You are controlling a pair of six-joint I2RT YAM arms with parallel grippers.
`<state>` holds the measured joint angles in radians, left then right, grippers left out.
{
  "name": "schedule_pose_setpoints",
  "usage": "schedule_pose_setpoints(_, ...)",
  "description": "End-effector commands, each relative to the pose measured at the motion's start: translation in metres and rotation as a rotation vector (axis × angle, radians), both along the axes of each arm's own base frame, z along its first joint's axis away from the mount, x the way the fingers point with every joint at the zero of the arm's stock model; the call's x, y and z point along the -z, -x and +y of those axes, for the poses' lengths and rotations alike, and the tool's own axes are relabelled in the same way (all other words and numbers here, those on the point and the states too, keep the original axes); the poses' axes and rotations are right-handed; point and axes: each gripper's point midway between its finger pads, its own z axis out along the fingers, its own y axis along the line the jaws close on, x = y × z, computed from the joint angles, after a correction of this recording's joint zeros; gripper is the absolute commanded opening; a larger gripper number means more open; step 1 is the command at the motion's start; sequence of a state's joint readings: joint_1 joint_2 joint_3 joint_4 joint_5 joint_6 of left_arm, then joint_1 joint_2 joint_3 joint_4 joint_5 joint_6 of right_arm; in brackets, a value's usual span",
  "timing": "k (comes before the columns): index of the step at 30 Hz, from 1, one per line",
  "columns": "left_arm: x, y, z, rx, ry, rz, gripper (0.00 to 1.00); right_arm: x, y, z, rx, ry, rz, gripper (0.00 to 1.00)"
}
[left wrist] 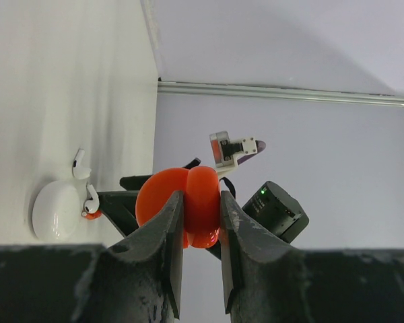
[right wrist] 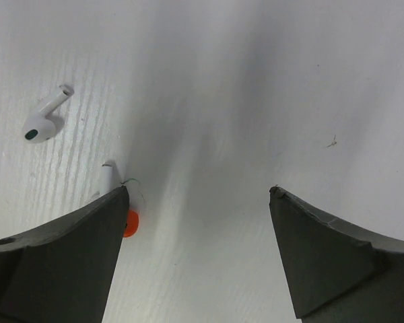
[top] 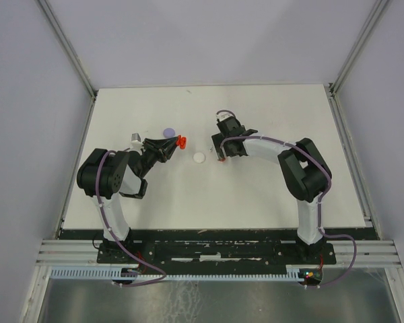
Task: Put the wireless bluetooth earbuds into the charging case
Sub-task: Adjust the earbud at the center of the board.
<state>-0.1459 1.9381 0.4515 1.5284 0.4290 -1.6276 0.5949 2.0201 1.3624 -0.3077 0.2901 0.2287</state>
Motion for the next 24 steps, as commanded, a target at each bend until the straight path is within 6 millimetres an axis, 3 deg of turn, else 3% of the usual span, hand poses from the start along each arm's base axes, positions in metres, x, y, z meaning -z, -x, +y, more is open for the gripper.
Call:
schedule_pose_setpoints(1, -0.049, 0.009, 0.000, 0.017, 0.047, -0.202, 0.03, -0.020, 0.008, -0.011, 0.010, 0.033, -0.033, 0.94)
schedule_pose_setpoints(10, -0.050, 0.008, 0.000, 0.018, 0.048, -0.204, 0.03, -0.046, 0.009, -0.014, 0.026, -0.004, -0.105, 0.93)
schedule_pose_setpoints(15, -0.049, 0.009, 0.000, 0.018, 0.047, -0.203, 0.03, -0.055, 0.013, -0.005, 0.003, -0.044, -0.117, 0.93)
schedule_pose_setpoints(24, -0.053, 0.010, 0.000, 0.020, 0.049, -0.213, 0.03, -0.045, 0.014, 0.013, -0.035, -0.022, -0.098, 0.93)
